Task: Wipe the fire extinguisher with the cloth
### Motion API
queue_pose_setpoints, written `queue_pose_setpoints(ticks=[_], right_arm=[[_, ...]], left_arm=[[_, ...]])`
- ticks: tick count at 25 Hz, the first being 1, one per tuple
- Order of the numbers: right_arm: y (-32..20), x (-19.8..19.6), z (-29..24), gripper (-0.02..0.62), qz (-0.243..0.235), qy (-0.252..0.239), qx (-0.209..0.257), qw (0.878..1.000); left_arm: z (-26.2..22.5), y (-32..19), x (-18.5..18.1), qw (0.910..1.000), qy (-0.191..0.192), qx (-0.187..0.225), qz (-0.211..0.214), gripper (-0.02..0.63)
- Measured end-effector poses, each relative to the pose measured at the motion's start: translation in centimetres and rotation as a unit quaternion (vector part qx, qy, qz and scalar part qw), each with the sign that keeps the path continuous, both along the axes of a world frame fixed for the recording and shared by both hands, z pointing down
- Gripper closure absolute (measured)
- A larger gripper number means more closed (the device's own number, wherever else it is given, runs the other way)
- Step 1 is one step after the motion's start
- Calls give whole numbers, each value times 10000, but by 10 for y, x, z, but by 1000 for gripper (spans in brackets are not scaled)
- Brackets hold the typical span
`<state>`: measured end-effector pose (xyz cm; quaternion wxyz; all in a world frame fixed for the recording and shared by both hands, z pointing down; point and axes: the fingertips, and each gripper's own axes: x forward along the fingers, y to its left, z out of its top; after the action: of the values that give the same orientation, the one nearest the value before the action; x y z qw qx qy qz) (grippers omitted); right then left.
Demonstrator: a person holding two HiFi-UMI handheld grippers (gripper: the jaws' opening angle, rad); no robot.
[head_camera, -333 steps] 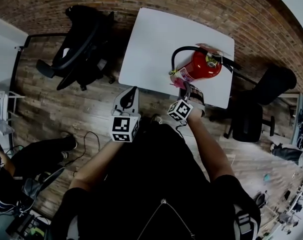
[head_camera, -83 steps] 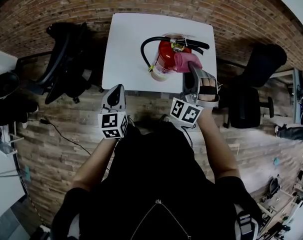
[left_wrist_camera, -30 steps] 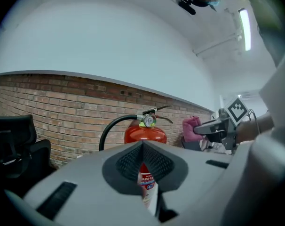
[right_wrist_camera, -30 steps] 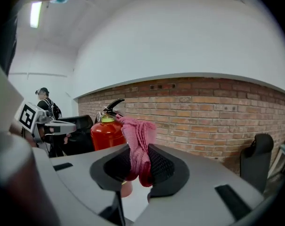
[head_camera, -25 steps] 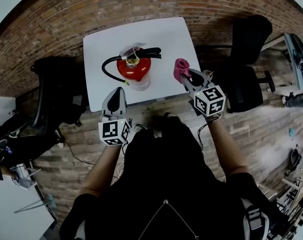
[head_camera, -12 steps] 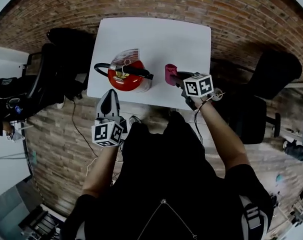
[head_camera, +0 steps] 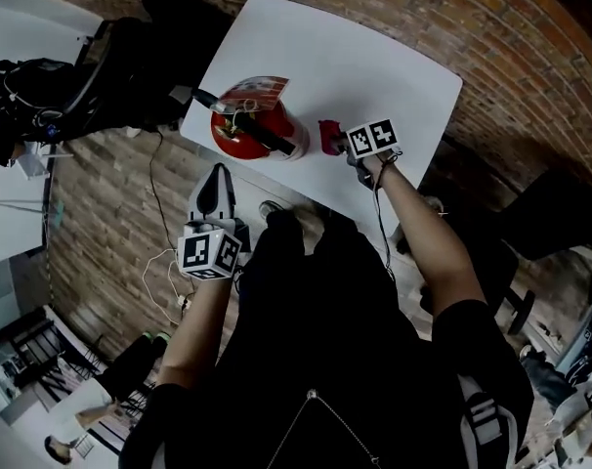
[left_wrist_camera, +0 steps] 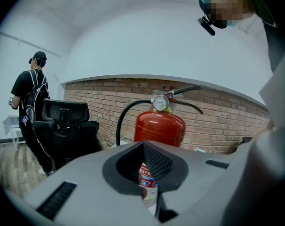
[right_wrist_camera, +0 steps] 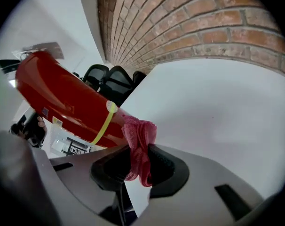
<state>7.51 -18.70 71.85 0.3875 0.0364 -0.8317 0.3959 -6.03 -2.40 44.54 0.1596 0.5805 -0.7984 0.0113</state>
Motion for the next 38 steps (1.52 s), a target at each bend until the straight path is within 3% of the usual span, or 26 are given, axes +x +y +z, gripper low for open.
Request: queue_pose_setpoints(ticks=[9, 19, 29, 38], right_arm=[[7, -35, 56, 491, -388, 316, -345, 9982], [7, -48, 77, 491, -354, 476, -657, 9961], [13, -60, 63, 492, -219, -96, -1296, 9913], [14, -57, 37, 492, -248, -456, -1528, 9869]], left_arm=[[4, 8, 2, 9994, -70, -118, -322, 577], [7, 23, 5, 9979, -88, -202, -606, 577], [9, 21, 5, 9967, -93, -272, -754, 576], [8, 11, 8, 9973, -91, -293, -666, 576]])
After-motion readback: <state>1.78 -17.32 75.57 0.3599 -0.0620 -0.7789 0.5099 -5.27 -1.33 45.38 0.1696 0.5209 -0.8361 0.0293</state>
